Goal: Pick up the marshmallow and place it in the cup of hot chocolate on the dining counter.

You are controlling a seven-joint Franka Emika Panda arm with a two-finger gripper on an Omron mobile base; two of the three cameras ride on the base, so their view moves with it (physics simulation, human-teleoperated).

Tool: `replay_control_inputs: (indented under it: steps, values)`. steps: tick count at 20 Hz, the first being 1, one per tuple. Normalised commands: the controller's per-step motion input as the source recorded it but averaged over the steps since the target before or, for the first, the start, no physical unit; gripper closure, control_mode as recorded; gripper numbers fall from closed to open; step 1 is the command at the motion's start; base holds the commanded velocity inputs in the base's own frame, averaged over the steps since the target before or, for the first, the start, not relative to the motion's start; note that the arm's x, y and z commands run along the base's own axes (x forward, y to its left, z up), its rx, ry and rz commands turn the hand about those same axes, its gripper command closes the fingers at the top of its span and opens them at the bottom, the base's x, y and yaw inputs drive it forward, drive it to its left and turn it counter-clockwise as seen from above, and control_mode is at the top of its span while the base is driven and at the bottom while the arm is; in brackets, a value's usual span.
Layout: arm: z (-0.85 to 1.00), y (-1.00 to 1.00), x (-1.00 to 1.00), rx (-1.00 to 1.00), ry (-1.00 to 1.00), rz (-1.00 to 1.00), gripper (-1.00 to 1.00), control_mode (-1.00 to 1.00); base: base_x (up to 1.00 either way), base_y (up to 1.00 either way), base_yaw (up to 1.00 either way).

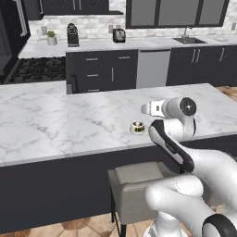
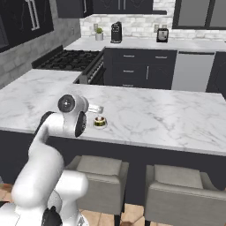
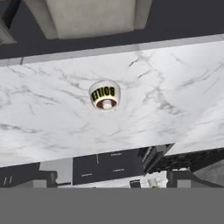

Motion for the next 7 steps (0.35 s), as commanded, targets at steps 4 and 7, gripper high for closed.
replay_control_inputs:
  steps: [4, 7]
  values:
    - [1.00, -0.04, -1.00, 0.00, 0.03, -0.06, -1.00, -1.00, 0.00, 0.00, 0.00]
    - [1.00, -0.09, -1.00, 0.00, 0.03, -0.02, -1.00, -1.00, 0.00, 0.00, 0.00]
